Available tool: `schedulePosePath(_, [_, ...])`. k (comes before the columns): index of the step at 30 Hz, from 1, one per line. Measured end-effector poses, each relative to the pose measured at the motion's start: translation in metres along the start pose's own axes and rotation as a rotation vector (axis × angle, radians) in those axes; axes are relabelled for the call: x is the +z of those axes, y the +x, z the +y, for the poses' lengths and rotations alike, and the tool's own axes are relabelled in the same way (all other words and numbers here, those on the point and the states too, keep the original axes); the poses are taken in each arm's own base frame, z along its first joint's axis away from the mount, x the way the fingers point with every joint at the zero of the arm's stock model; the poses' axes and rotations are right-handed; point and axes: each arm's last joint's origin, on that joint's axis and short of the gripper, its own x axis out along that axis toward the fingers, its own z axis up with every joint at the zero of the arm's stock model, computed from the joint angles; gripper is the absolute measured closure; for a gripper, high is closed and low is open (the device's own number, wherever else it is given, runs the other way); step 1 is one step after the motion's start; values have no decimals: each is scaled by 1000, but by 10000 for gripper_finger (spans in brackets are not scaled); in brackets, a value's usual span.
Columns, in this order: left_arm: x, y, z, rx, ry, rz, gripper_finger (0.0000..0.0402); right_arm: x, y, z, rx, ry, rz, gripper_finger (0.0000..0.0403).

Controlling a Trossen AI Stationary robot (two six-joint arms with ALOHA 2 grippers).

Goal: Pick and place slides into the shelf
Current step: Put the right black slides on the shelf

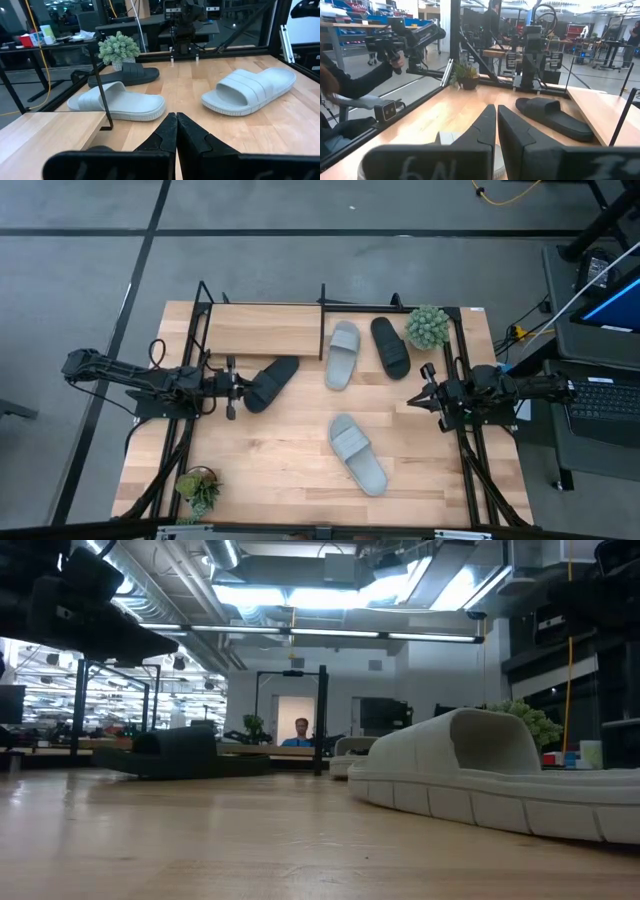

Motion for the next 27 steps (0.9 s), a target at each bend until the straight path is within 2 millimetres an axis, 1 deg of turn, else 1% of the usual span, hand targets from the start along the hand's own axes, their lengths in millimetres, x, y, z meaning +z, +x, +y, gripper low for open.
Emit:
schedulePosePath(2, [1, -1, 0, -12, -4, -15, 401, 0, 0, 0, 0, 0, -2, 382])
schedulePosePath(7, [3, -6, -2, -111, 0, -43, 401, 0, 0, 0, 0, 0, -2, 382])
schedulePosePath(10, [1, -8, -1, -104, -13, -24, 401, 0, 0, 0, 0, -3, -2, 382])
schedulePosePath(13, [2, -11, 0, -99, -18, -39, 401, 0, 0, 0, 0, -3, -3, 382])
schedulePosePath(18, [3, -14, 1, -95, 10, -62, 401, 0, 0, 0, 0, -4, -3, 382])
schedulePosePath(24, [1, -15, 1, -98, 20, -43, 401, 0, 0, 0, 0, -15, 0, 382])
schedulePosePath(27, [1, -15, 1, -92, 62, -45, 401, -1, 0, 0, 1, -27, 13, 382])
